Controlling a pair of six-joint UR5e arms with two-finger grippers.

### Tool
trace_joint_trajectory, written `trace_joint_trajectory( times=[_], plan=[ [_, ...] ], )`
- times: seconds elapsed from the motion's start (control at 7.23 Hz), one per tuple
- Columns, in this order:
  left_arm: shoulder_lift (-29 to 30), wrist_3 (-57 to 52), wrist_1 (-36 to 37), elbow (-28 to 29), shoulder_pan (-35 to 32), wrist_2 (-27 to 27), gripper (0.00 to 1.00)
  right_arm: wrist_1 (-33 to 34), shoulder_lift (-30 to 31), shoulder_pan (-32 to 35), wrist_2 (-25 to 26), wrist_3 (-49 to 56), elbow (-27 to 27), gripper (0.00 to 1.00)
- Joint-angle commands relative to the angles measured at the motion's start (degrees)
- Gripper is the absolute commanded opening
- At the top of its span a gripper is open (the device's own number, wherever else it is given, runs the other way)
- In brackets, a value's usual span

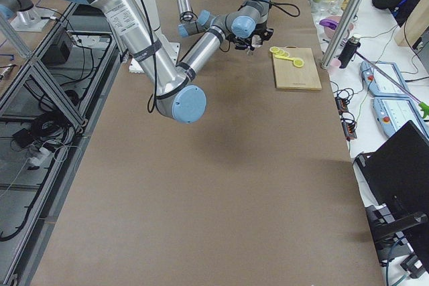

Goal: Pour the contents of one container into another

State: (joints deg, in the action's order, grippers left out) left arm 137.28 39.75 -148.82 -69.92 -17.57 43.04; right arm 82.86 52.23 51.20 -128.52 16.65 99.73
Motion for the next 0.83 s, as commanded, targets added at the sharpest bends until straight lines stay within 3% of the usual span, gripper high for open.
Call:
trace_joint_trajectory(
  times=[0.0,0.69],
  plan=[
    [0.27,0.06,-0.15,0.66,-0.01,0.03,0.00,1.24,-2.74,-0.92,0.37,1.36,-4.53,0.00],
    [0.62,0.06,-0.33,1.81,-0.01,0.20,0.00,9.58,-4.94,-1.10,0.46,8.74,-3.84,0.00]
  ],
)
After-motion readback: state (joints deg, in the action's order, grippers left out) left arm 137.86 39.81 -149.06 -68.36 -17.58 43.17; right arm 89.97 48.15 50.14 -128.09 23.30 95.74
